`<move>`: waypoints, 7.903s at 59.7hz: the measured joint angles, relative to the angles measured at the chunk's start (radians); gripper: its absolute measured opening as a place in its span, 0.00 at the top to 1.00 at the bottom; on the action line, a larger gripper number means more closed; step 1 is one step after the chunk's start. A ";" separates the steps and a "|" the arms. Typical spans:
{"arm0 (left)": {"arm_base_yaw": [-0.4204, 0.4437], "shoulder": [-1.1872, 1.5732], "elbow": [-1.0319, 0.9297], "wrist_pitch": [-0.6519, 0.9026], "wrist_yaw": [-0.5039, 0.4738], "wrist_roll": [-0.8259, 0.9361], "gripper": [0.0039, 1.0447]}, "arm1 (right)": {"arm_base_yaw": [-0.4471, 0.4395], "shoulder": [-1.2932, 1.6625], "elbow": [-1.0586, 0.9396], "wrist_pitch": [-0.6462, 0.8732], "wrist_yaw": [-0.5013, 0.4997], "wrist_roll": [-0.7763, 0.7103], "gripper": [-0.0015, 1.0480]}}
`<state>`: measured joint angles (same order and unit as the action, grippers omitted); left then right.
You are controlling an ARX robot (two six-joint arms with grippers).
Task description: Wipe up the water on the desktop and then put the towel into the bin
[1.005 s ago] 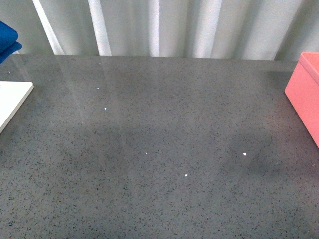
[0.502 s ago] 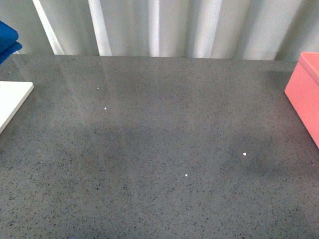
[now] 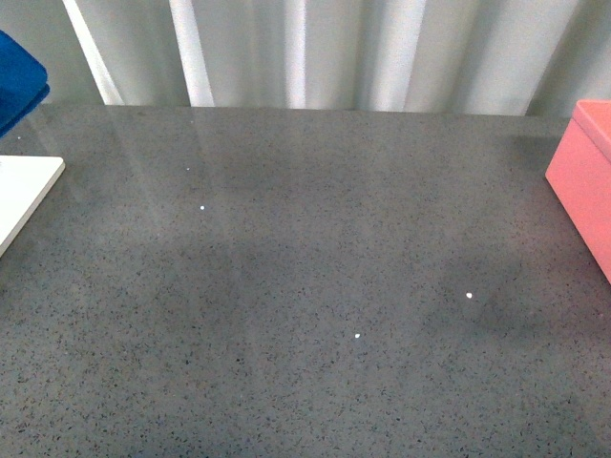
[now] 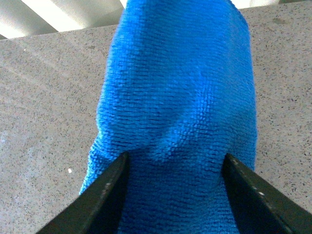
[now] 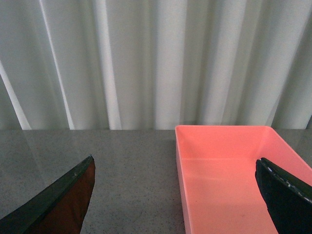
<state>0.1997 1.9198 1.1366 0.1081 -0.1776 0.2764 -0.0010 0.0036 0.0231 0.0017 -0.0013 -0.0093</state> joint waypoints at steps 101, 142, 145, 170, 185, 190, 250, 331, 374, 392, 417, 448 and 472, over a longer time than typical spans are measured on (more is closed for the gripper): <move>-0.463 -0.491 -0.154 -0.040 0.644 -0.539 0.97 | -0.013 0.184 0.105 -0.216 -0.085 -0.014 0.07; -0.463 -0.491 -0.154 -0.040 0.644 -0.535 0.97 | 0.363 1.447 0.632 0.362 -0.654 -0.143 0.07; -0.463 -0.491 -0.154 -0.040 0.644 -0.535 0.97 | 0.374 1.497 0.665 0.386 -0.652 -0.122 0.07; -0.463 -0.491 -0.154 -0.040 0.644 -0.535 0.97 | 0.458 1.749 0.868 0.484 -0.734 -0.031 0.07; -0.463 -0.491 -0.154 -0.040 0.642 -0.535 0.97 | 0.492 1.814 0.946 0.520 -0.721 0.010 0.16; -0.463 -0.491 -0.154 -0.040 0.642 -0.535 0.97 | 0.494 1.824 0.951 0.540 -0.718 0.035 0.30; -0.487 -0.506 -0.231 0.157 0.367 -0.459 0.16 | 0.467 1.799 0.921 0.547 -0.599 0.043 0.93; -0.202 -1.265 -1.077 0.480 0.176 -0.284 0.97 | 0.455 1.786 0.909 0.537 -0.589 0.045 0.93; -0.202 -1.586 -1.114 0.229 0.177 -0.283 0.97 | 0.453 1.781 0.901 0.557 -0.567 0.060 0.93; -0.202 -1.685 -1.114 0.130 0.177 -0.283 0.97 | 0.451 1.780 0.901 0.564 -0.569 0.059 0.93; -0.202 -1.916 -1.114 -0.104 0.177 -0.283 0.97 | 0.442 1.762 0.884 0.573 -0.575 0.060 0.93; -0.202 -1.916 -1.114 -0.108 0.178 -0.284 0.37 | 0.436 1.741 0.875 0.544 -0.528 0.050 0.93; -0.202 -1.916 -1.114 -0.108 0.178 -0.281 0.06 | 0.403 1.575 0.923 0.203 -0.168 -0.159 0.93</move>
<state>-0.0021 0.0036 0.0223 0.0006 0.0002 -0.0048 0.4023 1.5791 0.9462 0.2050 -0.1696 -0.1680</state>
